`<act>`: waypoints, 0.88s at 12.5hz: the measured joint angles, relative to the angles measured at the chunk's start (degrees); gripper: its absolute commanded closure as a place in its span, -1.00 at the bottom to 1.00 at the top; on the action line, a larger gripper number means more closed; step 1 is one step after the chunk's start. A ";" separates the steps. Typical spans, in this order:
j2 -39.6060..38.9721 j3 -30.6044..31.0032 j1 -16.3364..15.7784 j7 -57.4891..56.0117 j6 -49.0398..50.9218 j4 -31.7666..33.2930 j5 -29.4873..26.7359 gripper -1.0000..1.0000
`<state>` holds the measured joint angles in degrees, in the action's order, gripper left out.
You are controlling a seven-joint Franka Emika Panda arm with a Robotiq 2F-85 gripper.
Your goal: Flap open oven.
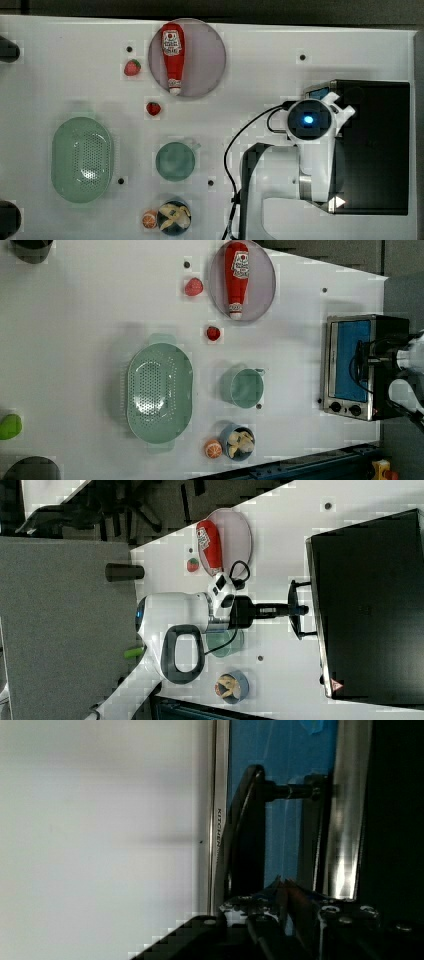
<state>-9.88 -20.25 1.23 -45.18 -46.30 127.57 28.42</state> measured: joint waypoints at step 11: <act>-5.41 6.58 -6.37 23.92 8.20 -0.78 16.90 0.65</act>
<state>-15.29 -13.67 -5.14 -21.26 -38.10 126.79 45.32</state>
